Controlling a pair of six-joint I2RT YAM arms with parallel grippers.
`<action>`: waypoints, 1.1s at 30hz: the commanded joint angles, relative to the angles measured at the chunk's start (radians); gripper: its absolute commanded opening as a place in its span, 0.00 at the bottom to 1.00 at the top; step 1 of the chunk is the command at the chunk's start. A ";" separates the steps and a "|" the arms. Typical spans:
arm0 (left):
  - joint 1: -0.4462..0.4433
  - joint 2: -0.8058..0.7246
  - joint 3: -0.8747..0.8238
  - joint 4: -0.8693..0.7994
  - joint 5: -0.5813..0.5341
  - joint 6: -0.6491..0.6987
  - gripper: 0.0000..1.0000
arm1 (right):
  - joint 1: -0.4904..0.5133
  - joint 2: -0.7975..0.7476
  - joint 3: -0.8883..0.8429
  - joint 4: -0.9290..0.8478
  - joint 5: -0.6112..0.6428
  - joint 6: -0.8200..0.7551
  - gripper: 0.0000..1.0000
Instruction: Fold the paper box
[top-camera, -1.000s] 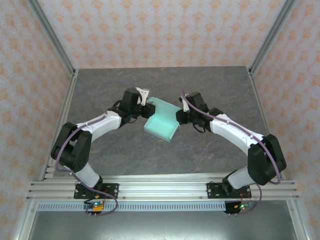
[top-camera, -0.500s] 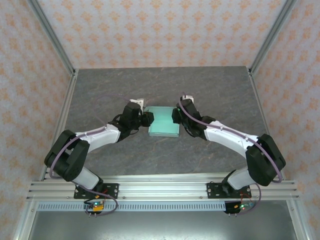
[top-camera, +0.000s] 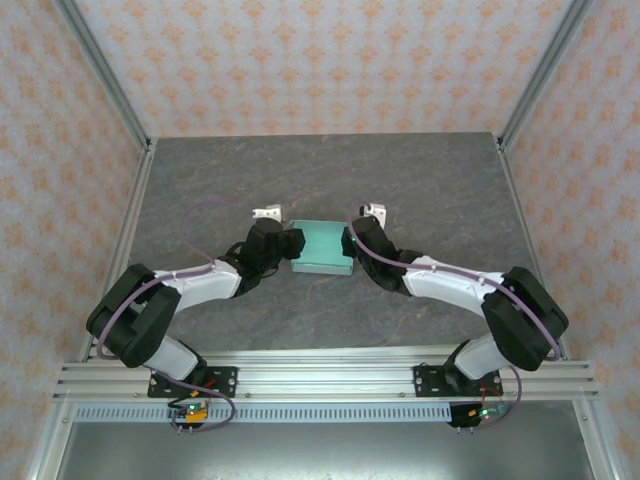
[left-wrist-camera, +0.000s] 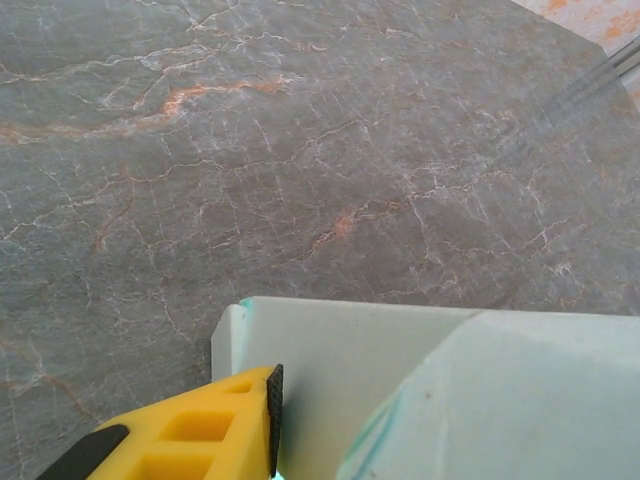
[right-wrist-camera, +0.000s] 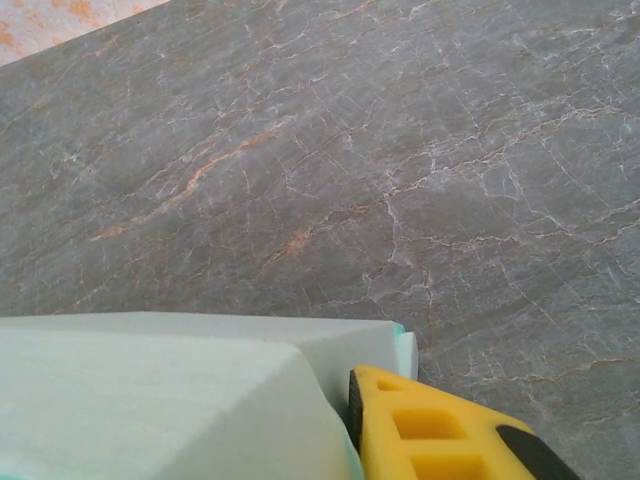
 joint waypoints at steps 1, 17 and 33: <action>-0.004 0.043 -0.030 0.056 -0.028 -0.032 0.28 | 0.004 -0.004 -0.052 0.121 0.036 -0.002 0.22; -0.013 0.129 0.059 0.064 0.066 -0.158 0.30 | 0.004 0.029 -0.085 0.238 0.044 -0.011 0.20; -0.020 0.189 0.063 0.040 0.033 -0.018 0.48 | 0.004 0.006 -0.193 0.259 0.060 -0.039 0.26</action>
